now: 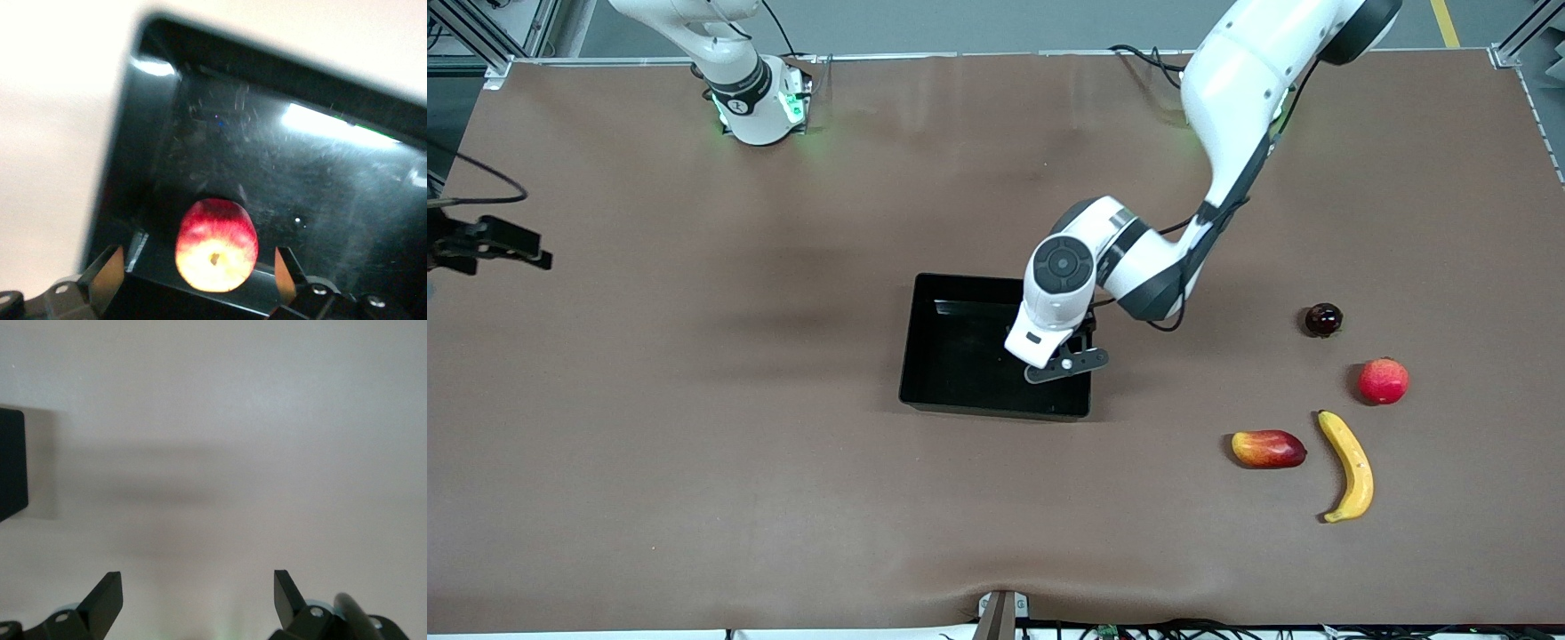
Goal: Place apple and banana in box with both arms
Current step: 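Open the left gripper to drop the apple into the box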
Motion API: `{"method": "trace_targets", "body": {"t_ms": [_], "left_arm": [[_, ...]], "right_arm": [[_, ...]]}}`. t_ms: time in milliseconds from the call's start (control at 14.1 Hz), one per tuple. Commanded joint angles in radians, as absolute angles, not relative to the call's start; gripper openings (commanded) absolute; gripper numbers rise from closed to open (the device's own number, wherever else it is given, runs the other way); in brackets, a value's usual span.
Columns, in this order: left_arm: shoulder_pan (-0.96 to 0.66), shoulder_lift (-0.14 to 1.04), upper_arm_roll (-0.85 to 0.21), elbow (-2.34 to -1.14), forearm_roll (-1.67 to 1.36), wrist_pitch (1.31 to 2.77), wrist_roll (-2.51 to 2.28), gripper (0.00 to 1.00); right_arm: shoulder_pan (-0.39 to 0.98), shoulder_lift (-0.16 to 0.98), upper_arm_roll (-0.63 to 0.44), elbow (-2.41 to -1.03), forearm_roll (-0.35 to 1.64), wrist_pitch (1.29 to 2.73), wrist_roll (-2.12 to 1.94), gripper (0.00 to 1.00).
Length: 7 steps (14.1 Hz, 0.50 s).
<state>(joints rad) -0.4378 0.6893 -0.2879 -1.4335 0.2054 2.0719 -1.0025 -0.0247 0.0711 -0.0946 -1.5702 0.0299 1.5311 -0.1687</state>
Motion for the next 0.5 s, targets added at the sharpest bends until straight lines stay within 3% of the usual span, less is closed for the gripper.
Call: {"method": "trace_targets", "body": {"t_ms": [0, 213, 427], "left_arm": [[-0.358, 0.539, -0.281, -1.459, 0.222, 1.987, -0.945, 1.0], [-0.214, 0.479, -0.281, -1.46, 0.222, 1.967, -0.814, 1.0], [-0.071, 0.514, -0.276, -1.462, 0.257, 1.97, -0.651, 1.0]], "right_arm": [[-0.025, -0.009, -0.089, -1.692, 0.003, 1.585, -0.176, 1.0], [-0.025, -0.028, -0.091, -1.704, 0.003, 1.62, -0.178, 1.0], [-0.044, -0.025, -0.092, -1.694, 0.003, 1.647, -0.184, 1.0]]}}
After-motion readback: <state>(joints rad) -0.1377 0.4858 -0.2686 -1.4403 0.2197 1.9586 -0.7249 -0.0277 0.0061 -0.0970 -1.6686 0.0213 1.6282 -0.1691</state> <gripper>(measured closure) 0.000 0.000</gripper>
